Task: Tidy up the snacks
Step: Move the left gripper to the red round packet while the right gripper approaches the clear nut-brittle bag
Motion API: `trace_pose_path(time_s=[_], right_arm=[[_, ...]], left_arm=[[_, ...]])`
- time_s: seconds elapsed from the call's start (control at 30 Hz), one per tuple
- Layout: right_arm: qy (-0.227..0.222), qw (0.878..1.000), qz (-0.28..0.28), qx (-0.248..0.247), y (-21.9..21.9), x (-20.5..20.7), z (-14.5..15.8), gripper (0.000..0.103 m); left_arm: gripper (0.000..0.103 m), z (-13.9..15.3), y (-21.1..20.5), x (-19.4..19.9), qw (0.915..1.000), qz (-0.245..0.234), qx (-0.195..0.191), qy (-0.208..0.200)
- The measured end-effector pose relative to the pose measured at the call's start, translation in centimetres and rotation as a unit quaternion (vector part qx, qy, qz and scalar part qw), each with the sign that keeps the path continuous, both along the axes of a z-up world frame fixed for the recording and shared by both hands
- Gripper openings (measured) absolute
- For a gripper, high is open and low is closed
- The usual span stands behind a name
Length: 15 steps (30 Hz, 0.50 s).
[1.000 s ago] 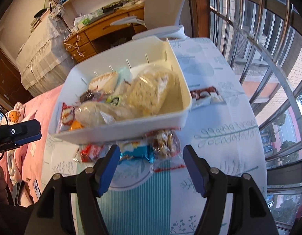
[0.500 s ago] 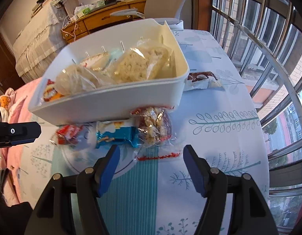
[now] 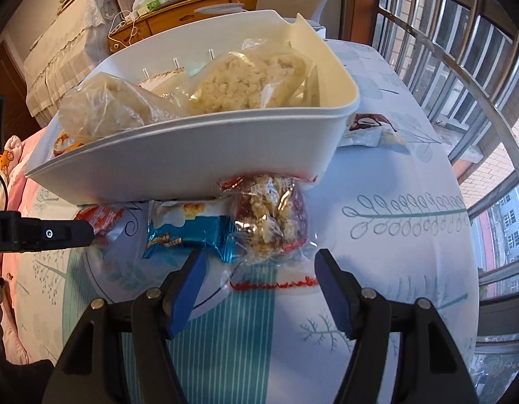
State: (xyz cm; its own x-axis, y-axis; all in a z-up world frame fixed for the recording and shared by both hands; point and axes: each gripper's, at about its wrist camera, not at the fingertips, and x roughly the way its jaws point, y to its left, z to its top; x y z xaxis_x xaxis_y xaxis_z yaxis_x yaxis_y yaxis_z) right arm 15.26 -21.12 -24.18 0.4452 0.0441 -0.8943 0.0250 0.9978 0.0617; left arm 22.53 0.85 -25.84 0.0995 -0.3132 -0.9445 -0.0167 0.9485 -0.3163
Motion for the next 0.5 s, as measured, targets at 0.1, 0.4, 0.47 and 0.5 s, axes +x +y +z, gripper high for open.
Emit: trace_pose_path(time_s=[0.1, 0.4, 0.47, 0.5], right_arm=[[-0.002, 1.000, -0.001, -0.003, -0.1, 0.6, -0.2, 0.067], [-0.020, 1.000, -0.002, 0.002, -0.8, 1.3, 0.2, 0.067], [-0.022, 1.000, -0.005, 0.001, -1.0, 1.6, 0.1, 0.067], [-0.020, 1.000, -0.005, 0.003, -1.1, 1.8, 0.0, 0.067]], left_arm=[[0.082, -0.7, -0.3, 0.5, 0.9999, 0.005, 0.006, 0.007], [0.082, -2.2, -0.8, 2.1, 0.9995, 0.020, 0.021, 0.008], [0.082, -2.4, -0.6, 2.4, 0.9995, 0.021, 0.023, 0.007], [0.081, -2.4, -0.7, 2.5, 0.9995, 0.022, 0.024, 0.006]])
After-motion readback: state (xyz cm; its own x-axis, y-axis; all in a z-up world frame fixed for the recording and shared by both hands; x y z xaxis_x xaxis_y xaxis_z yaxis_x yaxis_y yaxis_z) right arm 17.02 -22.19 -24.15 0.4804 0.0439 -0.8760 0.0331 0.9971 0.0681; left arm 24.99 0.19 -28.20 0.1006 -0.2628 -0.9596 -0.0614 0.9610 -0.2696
